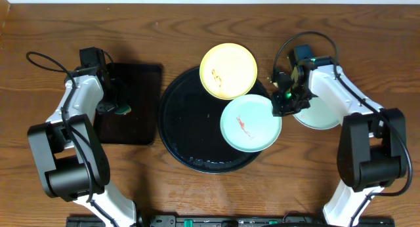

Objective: Clean dirty plates on tray and stack at the side
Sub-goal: 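Move right gripper to the other pale green plate and grasp its rim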

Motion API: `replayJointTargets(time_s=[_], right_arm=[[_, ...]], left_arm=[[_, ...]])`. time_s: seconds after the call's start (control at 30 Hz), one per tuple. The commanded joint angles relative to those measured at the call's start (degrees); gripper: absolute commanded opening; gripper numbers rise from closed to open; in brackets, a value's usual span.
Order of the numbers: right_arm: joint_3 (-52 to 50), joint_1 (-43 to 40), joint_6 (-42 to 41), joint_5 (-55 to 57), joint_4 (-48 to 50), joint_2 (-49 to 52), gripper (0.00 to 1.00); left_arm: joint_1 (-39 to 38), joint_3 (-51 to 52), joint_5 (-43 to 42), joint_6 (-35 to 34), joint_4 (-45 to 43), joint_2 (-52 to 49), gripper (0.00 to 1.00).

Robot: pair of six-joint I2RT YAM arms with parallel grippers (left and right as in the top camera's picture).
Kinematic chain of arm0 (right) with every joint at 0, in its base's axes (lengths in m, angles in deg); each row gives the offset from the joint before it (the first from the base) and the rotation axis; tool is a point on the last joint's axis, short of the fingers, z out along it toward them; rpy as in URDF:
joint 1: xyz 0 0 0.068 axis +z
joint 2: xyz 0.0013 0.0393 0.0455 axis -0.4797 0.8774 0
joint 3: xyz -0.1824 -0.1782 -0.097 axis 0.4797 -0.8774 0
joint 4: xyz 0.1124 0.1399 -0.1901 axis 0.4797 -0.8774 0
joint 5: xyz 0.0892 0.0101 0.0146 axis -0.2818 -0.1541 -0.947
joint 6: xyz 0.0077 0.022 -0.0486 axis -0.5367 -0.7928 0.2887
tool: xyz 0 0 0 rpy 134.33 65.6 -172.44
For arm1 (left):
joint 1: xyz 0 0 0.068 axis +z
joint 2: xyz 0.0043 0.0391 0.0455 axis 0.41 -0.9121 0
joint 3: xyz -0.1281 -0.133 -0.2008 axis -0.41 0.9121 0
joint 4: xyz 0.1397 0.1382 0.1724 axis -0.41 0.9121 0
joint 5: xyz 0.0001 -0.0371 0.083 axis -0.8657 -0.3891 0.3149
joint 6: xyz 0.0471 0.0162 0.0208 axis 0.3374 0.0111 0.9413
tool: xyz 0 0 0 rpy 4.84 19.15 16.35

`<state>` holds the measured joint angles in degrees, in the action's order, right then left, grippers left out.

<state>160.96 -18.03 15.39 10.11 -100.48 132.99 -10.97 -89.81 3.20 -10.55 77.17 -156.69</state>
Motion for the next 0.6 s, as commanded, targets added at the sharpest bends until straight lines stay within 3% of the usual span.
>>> replayJointTargets(time_s=[0.0, 0.27, 0.57], right_arm=[[-0.2, 0.7, 0.1, 0.2, -0.3, 0.0, 0.01], [1.3, 1.0, -2.6, 0.2, -3.0, -4.5, 0.01], [1.2, 8.3, -19.1, 0.2, 4.6, -5.7, 0.01]], left_arm=[[-0.2, 0.4, 0.1, 0.4, 0.2, -0.5, 0.08], [-0.2, -3.0, 0.1, 2.8, 5.6, 2.5, 0.08], [-0.9, -3.5, -5.1, 2.7, 8.3, 13.7, 0.08]])
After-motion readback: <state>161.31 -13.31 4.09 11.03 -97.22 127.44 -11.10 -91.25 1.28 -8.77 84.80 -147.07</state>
